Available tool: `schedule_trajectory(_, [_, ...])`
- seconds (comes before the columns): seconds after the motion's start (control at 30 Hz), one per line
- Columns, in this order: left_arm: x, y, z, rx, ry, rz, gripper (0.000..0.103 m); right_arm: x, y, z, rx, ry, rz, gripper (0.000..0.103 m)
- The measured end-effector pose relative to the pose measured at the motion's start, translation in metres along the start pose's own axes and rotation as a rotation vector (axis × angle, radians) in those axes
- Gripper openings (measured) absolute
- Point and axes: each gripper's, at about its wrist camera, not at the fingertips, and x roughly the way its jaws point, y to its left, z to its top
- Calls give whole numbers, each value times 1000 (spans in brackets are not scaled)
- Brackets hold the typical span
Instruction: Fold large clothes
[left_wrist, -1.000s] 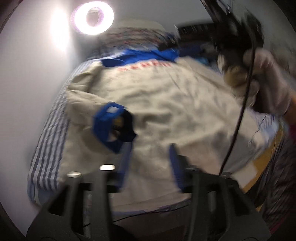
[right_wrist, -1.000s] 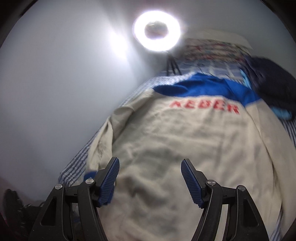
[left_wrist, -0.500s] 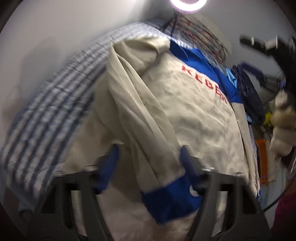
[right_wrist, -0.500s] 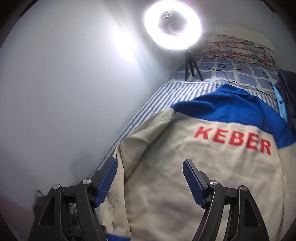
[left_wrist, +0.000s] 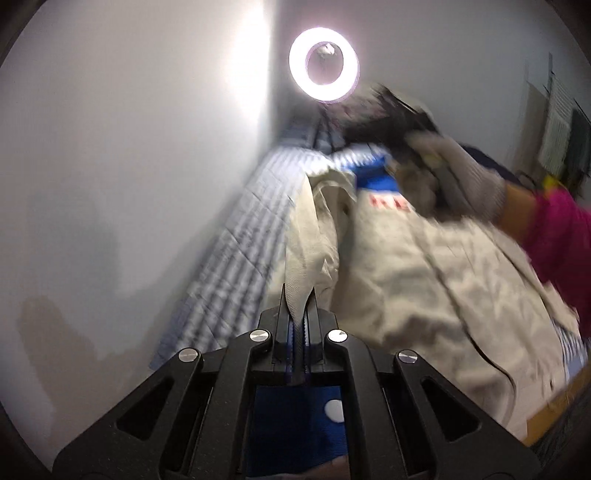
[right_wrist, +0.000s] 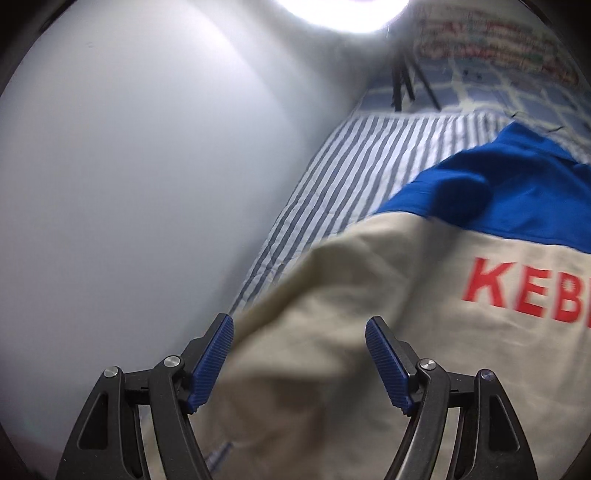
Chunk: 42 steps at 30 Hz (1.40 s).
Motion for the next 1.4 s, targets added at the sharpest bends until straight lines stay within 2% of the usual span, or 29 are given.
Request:
schedule_trajectory(0.07, [3,-3,-10,62,23,4,1,15,-1,9,18,21,-6,77])
schedule_trajectory(0.2, [-7,-17,-19,176,-11,11,1,40,-6,22,36,73,-98,76])
schedule_trajectory(0.23, [-8,-22,-20,186,-13,11,1,46,-10,23,50,92,-114,72])
schedule_trajectory(0.3, [-11,-28,-23,214,-19,4,1,56,-18,24,84,123,-112,43])
schedule_trajectory(0.33, [-12,-30,-24,224,-13,-7,1,57,-21,23,96,136,-108,22])
schedule_trajectory(0.43, [-15,-40,-29,262,1,-38,1,48,-28,16,90,137,-91,6])
schedule_trajectory(0.47, [-15,-46,-33,287,8,-53,1,39,-30,13,66,133,-84,5])
schedule_trajectory(0.53, [-16,-57,-42,322,37,-84,3,17,-41,4,35,119,-83,4])
schedule_trajectory(0.57, [-15,-62,-47,331,69,-117,8,8,-50,-2,42,115,-79,4])
schedule_trajectory(0.6, [-12,-66,-51,328,96,-150,20,-2,-62,-10,54,117,-83,4])
schedule_trajectory(0.63, [-13,-68,-54,315,118,-181,33,-11,-79,-21,50,137,-126,6])
schedule_trajectory(0.67, [-15,-68,-56,295,128,-208,40,-13,-86,-24,34,155,-172,13])
schedule_trajectory(0.7, [-18,-68,-57,283,127,-223,50,-17,-97,-35,-14,192,-293,17])
schedule_trajectory(0.73, [-20,-66,-58,272,123,-224,52,-21,-101,-41,-54,208,-383,30])
schedule_trajectory(0.77, [-22,-62,-57,256,115,-211,52,-28,-103,-45,-85,204,-454,32])
schedule_trajectory(0.83, [-18,-45,-56,161,124,-158,52,-41,-101,-47,-108,176,-472,32])
schedule_trajectory(0.9, [-9,-28,-54,68,157,-143,52,-55,-89,-43,-113,125,-397,37])
schedule_trajectory(0.97, [2,-10,-57,-25,194,-118,52,-57,-73,-42,-142,89,-353,50])
schedule_trajectory(1.07, [20,7,-62,-90,253,-96,52,-35,-34,-35,-225,66,-282,60])
schedule_trajectory(1.13, [34,16,-68,-160,299,-124,52,-14,-13,-35,-262,73,-254,60])
schedule_trajectory(1.17, [43,21,-72,-207,333,-161,52,-8,-7,-38,-273,77,-251,60])
schedule_trajectory(1.27, [58,27,-82,-274,399,-198,51,21,18,-39,-321,99,-293,60])
schedule_trajectory(1.3, [59,28,-85,-275,403,-202,42,33,23,-38,-336,109,-314,60])
schedule_trajectory(1.33, [60,27,-86,-264,408,-193,24,47,28,-37,-357,125,-352,60])
schedule_trajectory(1.37, [62,25,-87,-240,413,-174,16,53,28,-36,-365,135,-378,57])
schedule_trajectory(1.4, [62,25,-89,-223,418,-160,6,62,28,-35,-371,150,-414,48])
